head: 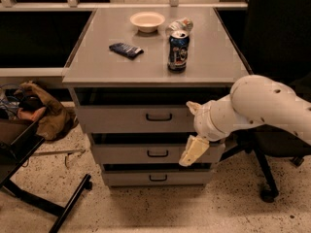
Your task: Open top drawer
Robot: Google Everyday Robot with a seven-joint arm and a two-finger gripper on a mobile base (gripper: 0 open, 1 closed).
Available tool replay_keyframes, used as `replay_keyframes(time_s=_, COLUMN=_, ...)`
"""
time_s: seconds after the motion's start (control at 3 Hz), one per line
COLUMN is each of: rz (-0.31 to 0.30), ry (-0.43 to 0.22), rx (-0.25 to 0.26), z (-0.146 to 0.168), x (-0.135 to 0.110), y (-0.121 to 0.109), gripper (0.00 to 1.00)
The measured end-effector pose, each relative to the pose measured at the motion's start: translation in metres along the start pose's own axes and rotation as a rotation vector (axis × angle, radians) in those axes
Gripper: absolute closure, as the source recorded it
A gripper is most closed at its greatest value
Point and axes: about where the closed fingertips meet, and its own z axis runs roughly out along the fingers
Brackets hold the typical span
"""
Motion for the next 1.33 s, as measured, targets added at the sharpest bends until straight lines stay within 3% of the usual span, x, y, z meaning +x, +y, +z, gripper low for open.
replay_keyframes(time_s=0.67, rz=-0.001, ry=-0.023, rx=-0.003, z=0.005, x=0.0, y=-0.002, gripper=0.0)
replay_keyframes(time_s=1.33, rz=-0.001, ry=-0.182, rx=-0.015, z=0.069, x=0.007, y=-0.024, gripper=0.0)
